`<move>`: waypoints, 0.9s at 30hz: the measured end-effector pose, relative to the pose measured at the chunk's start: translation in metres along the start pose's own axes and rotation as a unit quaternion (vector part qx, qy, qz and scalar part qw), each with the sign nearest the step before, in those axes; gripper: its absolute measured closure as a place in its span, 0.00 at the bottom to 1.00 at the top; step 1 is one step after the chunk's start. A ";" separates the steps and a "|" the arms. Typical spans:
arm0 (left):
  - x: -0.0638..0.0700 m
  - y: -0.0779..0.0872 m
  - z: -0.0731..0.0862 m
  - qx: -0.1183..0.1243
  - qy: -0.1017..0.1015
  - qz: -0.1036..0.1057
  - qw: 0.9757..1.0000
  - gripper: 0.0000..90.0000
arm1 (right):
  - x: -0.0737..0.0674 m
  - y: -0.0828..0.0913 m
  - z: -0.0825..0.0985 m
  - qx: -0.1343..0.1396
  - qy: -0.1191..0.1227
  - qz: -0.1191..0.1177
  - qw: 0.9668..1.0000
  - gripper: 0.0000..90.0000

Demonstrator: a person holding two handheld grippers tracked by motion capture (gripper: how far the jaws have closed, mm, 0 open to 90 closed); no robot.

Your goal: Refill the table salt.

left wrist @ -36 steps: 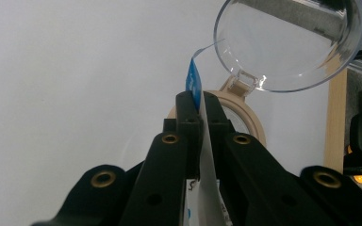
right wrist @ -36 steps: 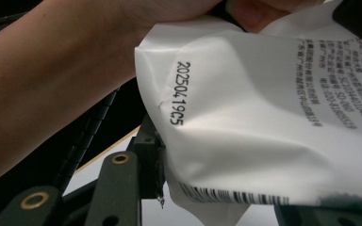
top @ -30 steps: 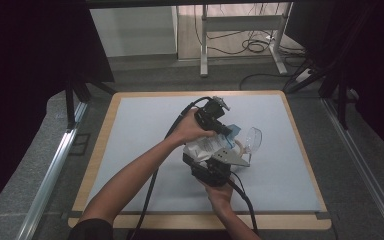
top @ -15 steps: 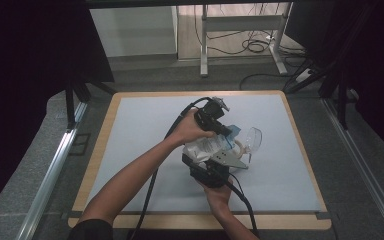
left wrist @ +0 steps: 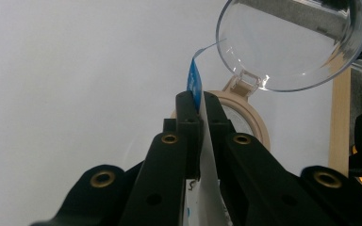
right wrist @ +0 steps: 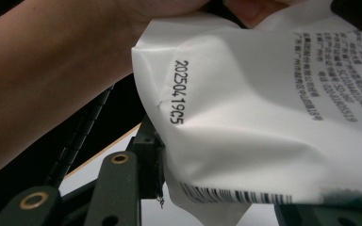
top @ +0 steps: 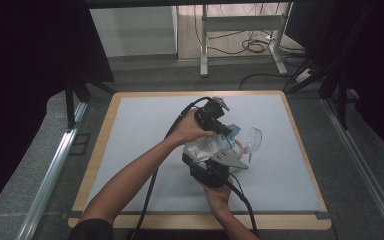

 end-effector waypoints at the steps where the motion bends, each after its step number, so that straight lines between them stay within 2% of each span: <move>1: 0.000 0.000 0.000 -0.002 -0.001 0.000 1.000 0.99 | 0.000 0.000 0.000 0.000 -0.001 0.000 1.000 0.64; 15: -0.001 -0.001 -0.002 -0.005 0.000 0.002 1.000 0.99 | 0.000 0.002 -0.004 0.006 -0.012 -0.006 1.000 0.64; 27: -0.001 -0.001 -0.001 -0.004 0.000 0.002 1.000 0.99 | 0.000 0.002 -0.005 0.007 -0.010 -0.007 1.000 0.64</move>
Point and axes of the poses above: each handheld gripper's, and its own axes: y roughly backward along the jaws, z roughly out of its underside, x roughly to its right, the point moved 8 cm from there along -y, roughly forward along the jaws, and after that the axes turned 11 degrees about -x, right-handed, at the moved point
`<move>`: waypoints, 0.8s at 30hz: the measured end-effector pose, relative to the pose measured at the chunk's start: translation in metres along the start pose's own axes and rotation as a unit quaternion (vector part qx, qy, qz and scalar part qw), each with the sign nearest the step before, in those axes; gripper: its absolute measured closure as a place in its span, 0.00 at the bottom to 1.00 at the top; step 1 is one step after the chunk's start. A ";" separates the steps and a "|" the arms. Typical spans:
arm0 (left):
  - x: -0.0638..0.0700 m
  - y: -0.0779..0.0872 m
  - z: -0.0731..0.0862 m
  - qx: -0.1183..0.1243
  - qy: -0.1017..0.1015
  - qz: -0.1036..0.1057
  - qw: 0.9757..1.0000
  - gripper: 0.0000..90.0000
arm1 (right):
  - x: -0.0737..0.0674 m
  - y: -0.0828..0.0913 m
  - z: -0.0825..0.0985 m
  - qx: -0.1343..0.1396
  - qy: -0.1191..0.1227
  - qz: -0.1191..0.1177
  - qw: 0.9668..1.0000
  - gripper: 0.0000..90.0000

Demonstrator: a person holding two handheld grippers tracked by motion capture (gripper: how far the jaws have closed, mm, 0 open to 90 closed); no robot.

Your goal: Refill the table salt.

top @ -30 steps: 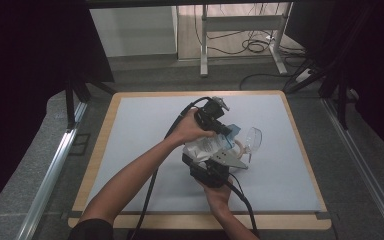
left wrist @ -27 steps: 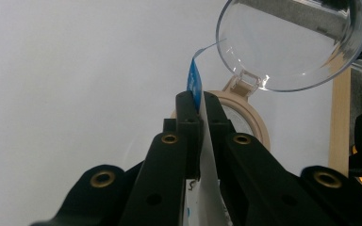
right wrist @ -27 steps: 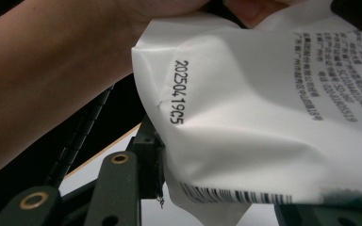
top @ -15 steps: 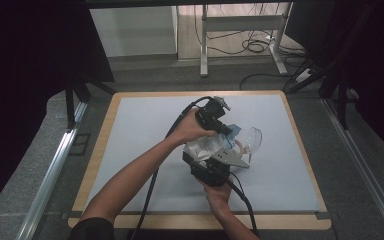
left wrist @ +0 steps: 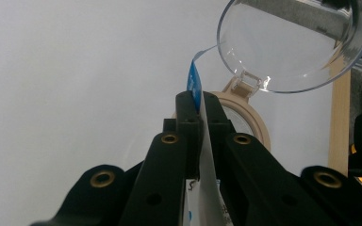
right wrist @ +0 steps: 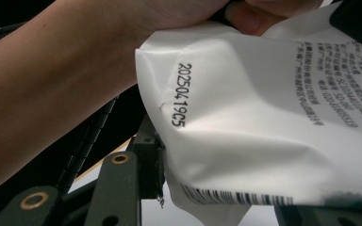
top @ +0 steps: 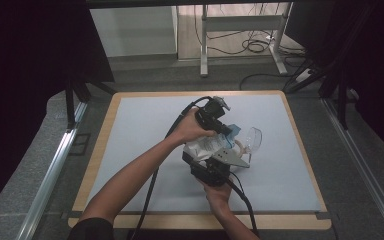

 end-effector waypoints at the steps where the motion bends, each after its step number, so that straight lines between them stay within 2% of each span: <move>1: 0.000 0.000 0.000 -0.001 0.001 0.000 1.000 0.99 | 0.000 0.000 0.000 0.000 0.000 0.000 1.000 0.64; 24: -0.001 0.000 0.002 0.003 -0.006 0.003 1.000 0.99 | -0.001 -0.005 0.002 0.015 -0.002 0.016 1.000 0.64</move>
Point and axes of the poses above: each handheld gripper's, and its own axes: y roughly backward along the jaws, z roughly out of its underside, x roughly to its right, the point moved 8 cm from there along -y, roughly forward along the jaws, and after that the axes turned 11 degrees about -x, right-handed, at the moved point
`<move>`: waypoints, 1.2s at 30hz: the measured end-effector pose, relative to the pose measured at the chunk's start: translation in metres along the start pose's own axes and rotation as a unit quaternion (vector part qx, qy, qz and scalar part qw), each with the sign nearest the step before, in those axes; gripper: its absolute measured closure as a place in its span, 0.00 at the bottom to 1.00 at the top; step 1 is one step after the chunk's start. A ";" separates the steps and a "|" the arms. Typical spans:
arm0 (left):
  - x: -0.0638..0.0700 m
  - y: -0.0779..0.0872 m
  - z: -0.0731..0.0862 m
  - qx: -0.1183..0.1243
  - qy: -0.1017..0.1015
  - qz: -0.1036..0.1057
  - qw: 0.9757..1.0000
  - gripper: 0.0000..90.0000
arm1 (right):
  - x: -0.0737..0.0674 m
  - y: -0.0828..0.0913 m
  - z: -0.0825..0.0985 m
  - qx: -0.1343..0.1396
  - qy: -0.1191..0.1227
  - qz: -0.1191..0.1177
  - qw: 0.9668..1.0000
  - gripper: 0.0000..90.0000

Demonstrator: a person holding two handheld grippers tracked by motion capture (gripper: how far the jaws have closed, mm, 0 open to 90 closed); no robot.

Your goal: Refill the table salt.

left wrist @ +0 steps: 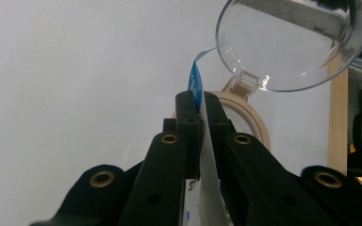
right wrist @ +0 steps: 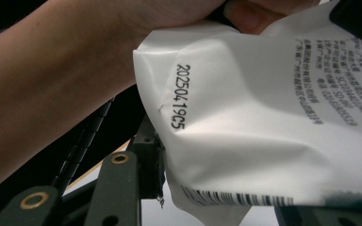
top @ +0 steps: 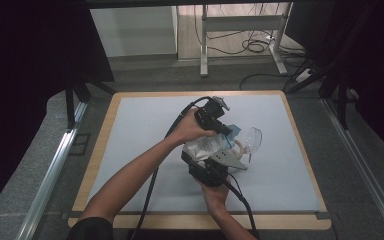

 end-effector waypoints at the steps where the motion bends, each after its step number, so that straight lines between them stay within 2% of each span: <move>1: 0.000 0.000 0.000 0.001 0.001 0.000 1.000 0.99 | 0.000 0.000 0.000 0.000 0.002 0.001 1.000 0.64; 21: 0.001 -0.002 -0.001 -0.003 0.002 -0.004 1.000 0.99 | 0.001 0.002 0.001 -0.002 0.005 -0.003 1.000 0.64; 36: 0.001 -0.004 -0.003 -0.008 -0.001 -0.002 1.000 0.99 | 0.003 0.002 -0.001 0.004 -0.002 -0.001 1.000 0.64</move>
Point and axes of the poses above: each handheld gripper's, and its own axes: y roughly backward along the jaws, z roughly out of its underside, x roughly to its right, the point moved 8 cm from there along -y, roughly forward along the jaws, and after that the axes turned 11 degrees about -x, right-handed, at the moved point
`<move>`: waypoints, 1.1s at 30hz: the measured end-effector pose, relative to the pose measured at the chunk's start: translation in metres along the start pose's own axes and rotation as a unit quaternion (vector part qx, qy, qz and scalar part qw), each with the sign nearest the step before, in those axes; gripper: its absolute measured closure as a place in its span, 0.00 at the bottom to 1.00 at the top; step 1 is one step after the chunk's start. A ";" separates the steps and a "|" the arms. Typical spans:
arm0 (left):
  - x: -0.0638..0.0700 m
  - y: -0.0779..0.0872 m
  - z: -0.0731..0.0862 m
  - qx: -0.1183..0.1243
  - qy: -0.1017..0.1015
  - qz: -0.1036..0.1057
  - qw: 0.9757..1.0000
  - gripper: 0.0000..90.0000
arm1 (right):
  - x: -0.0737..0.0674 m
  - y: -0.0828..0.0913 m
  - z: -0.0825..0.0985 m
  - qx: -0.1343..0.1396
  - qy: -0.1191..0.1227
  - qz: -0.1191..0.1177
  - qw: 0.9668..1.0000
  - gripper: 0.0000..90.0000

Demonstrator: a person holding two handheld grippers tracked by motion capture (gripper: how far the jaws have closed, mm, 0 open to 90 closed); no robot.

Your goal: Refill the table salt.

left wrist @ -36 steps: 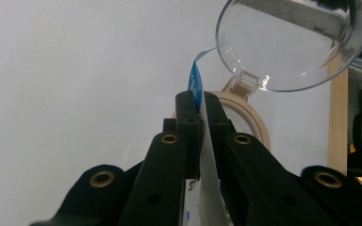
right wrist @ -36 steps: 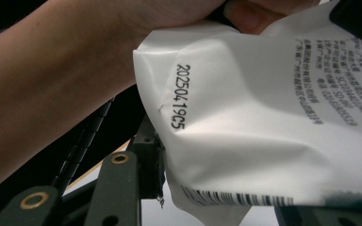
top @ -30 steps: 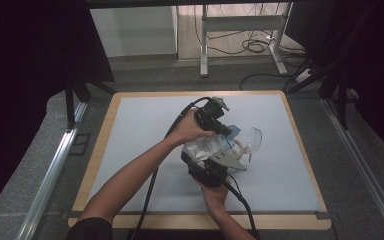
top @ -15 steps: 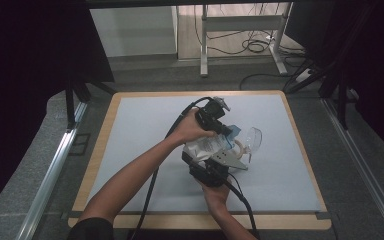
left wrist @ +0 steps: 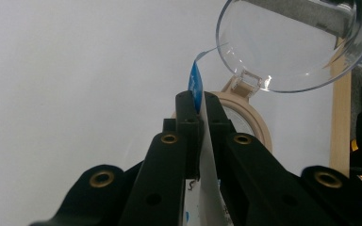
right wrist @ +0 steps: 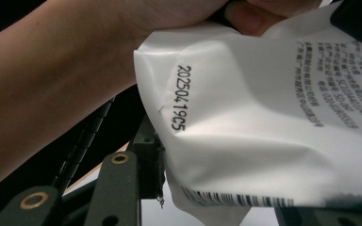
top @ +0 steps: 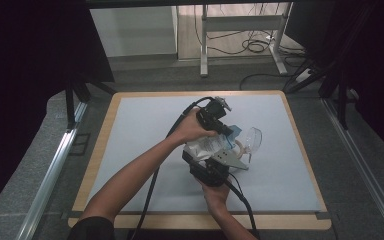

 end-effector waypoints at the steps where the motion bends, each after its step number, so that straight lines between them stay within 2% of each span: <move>1: 0.000 0.000 0.000 -0.001 0.001 0.000 1.000 0.99 | 0.000 0.000 0.000 0.000 -0.002 -0.001 1.000 0.64; 17: 0.000 0.000 -0.002 -0.002 0.002 -0.002 1.000 0.99 | 0.001 0.001 -0.005 0.004 -0.011 -0.011 1.000 0.64; 33: 0.001 0.001 -0.002 -0.002 0.002 -0.005 1.000 0.99 | 0.001 0.002 -0.007 0.004 -0.006 -0.016 1.000 0.64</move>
Point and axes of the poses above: each handheld gripper's, and its own axes: y roughly backward along the jaws, z roughly out of its underside, x roughly to its right, the point moved 8 cm from there along -y, roughly forward along the jaws, and after that the axes turned 11 degrees about -x, right-handed, at the moved point
